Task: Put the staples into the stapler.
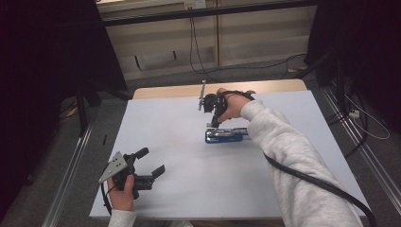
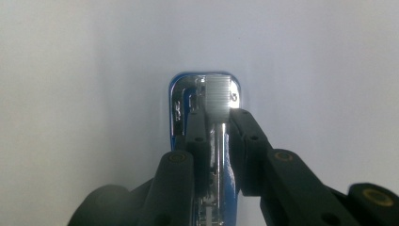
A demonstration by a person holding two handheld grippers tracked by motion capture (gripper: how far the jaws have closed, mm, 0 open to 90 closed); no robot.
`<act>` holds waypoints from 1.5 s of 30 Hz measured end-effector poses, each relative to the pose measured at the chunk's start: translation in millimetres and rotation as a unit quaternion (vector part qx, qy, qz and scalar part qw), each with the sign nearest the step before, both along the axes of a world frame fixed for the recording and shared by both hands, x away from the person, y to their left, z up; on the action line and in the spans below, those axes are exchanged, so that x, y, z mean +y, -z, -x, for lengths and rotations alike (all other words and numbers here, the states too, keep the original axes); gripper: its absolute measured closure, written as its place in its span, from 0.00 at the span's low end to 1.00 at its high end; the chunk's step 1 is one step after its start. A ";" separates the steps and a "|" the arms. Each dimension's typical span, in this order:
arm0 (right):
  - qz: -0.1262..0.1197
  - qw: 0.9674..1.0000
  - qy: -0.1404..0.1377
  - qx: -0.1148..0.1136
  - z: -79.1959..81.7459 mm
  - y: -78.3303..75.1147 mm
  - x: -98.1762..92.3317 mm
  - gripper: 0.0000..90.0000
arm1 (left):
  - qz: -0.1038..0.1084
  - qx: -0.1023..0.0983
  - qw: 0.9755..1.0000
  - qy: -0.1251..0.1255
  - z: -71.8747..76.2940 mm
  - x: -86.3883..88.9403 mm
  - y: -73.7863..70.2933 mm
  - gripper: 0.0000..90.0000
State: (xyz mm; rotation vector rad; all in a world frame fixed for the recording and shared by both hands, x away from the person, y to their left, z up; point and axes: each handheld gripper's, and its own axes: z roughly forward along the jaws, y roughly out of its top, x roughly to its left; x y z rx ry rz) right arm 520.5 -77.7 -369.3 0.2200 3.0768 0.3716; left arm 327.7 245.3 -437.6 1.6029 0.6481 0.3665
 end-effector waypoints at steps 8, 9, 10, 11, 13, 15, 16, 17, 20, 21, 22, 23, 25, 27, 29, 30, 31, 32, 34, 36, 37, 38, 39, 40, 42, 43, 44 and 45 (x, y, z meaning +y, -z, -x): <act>-0.002 1.000 0.005 0.005 1.5 0.7 -0.5 0.88 | -0.001 0.001 1.000 0.000 -0.4 -0.2 0.3 0.04; -0.002 1.000 0.006 0.006 1.5 0.8 -0.3 0.88 | -0.001 0.001 1.000 -0.001 -0.4 -0.2 0.3 0.04; -0.003 1.000 0.005 0.007 1.5 1.0 -0.1 0.88 | -0.001 0.001 1.000 -0.001 -0.4 -0.2 0.3 0.04; -0.003 1.000 0.006 0.007 1.8 1.3 0.4 0.88 | -0.001 0.001 1.000 -0.001 -0.4 -0.2 0.3 0.04; -0.004 1.000 0.005 0.008 2.1 2.0 1.1 0.88 | -0.001 0.001 1.000 0.000 -0.4 -0.1 0.3 0.04; -0.001 1.000 0.006 0.008 2.4 2.9 2.0 0.88 | -0.002 0.001 1.000 -0.001 -0.4 -0.2 0.3 0.04; -0.001 1.000 0.006 0.008 2.4 2.9 2.0 0.88 | -0.002 0.001 1.000 -0.001 -0.4 -0.2 0.3 0.04; -0.001 1.000 0.002 0.007 1.8 4.4 2.4 0.88 | -0.002 0.001 1.000 0.000 -0.3 -0.1 0.3 0.04; 0.001 1.000 0.003 0.007 1.6 6.0 2.8 0.88 | -0.003 0.000 1.000 0.002 -0.5 0.3 0.3 0.04; 0.001 1.000 0.004 0.007 1.6 6.7 2.7 0.88 | -0.003 0.001 1.000 0.001 -0.5 0.2 0.3 0.04; 0.001 1.000 0.004 0.007 1.6 6.7 2.7 0.88 | -0.003 0.001 1.000 0.001 -0.5 0.2 0.3 0.04; -0.001 1.000 0.004 0.009 1.2 8.6 2.0 0.88 | -0.002 0.001 1.000 0.001 -0.4 0.0 0.4 0.04; 0.002 1.000 0.004 0.010 1.4 10.8 1.6 0.88 | -0.002 0.001 1.000 0.001 -0.3 0.0 0.4 0.04; 0.004 1.000 0.007 0.013 2.0 13.0 1.5 0.88 | -0.002 0.002 1.000 0.001 -0.3 0.0 0.4 0.04; 0.004 1.000 0.004 0.013 1.5 15.1 0.8 0.88 | -0.002 0.002 1.000 -0.001 -0.1 -0.2 0.4 0.04; 0.002 1.000 0.003 0.014 1.4 15.9 0.7 0.88 | -0.003 0.002 1.000 -0.001 -0.1 -0.2 0.3 0.04; 0.007 1.000 0.003 0.013 1.7 16.0 0.7 0.88 | -0.004 0.002 1.000 -0.001 -0.2 -0.3 0.4 0.04; 0.007 1.000 0.004 0.012 1.7 16.1 0.7 0.88 | -0.004 0.002 1.000 -0.001 -0.2 -0.2 0.4 0.04; 0.005 1.000 0.004 0.012 1.4 16.4 0.3 0.88 | -0.004 0.002 1.000 -0.001 -0.3 -0.2 0.4 0.04; 0.004 1.000 0.004 0.010 1.2 17.3 0.4 0.88 | -0.004 0.002 1.000 -0.001 -0.2 -0.3 0.4 0.04; 0.004 1.000 0.004 0.010 1.2 17.3 0.4 0.88 | -0.004 0.002 1.000 -0.001 -0.3 -0.3 0.4 0.04; 0.005 1.000 0.003 0.009 1.1 17.8 0.7 0.88 | -0.004 0.002 1.000 -0.001 -0.4 -0.1 0.4 0.04; 0.008 1.000 0.002 0.009 1.0 18.2 0.9 0.88 | -0.003 0.003 1.000 0.000 -0.4 -0.2 0.5 0.04; 0.008 1.000 0.002 0.009 1.0 18.2 0.9 0.88 | -0.003 0.003 1.000 0.000 -0.4 -0.2 0.5 0.04; 0.009 1.000 0.004 0.011 1.5 19.4 1.5 0.88 | -0.002 0.003 1.000 0.000 -0.4 -0.1 0.5 0.04; 0.011 1.000 0.001 0.009 0.9 20.6 1.6 0.88 | -0.003 0.003 1.000 0.001 -0.5 -0.1 0.6 0.04; 0.011 1.000 0.001 0.011 0.7 21.1 1.5 0.88 | -0.003 0.003 1.000 0.001 -0.5 -0.1 0.6 0.04; 0.009 1.000 0.002 0.014 1.0 22.3 1.5 0.88 | -0.002 0.002 1.000 0.001 -0.5 0.0 0.5 0.04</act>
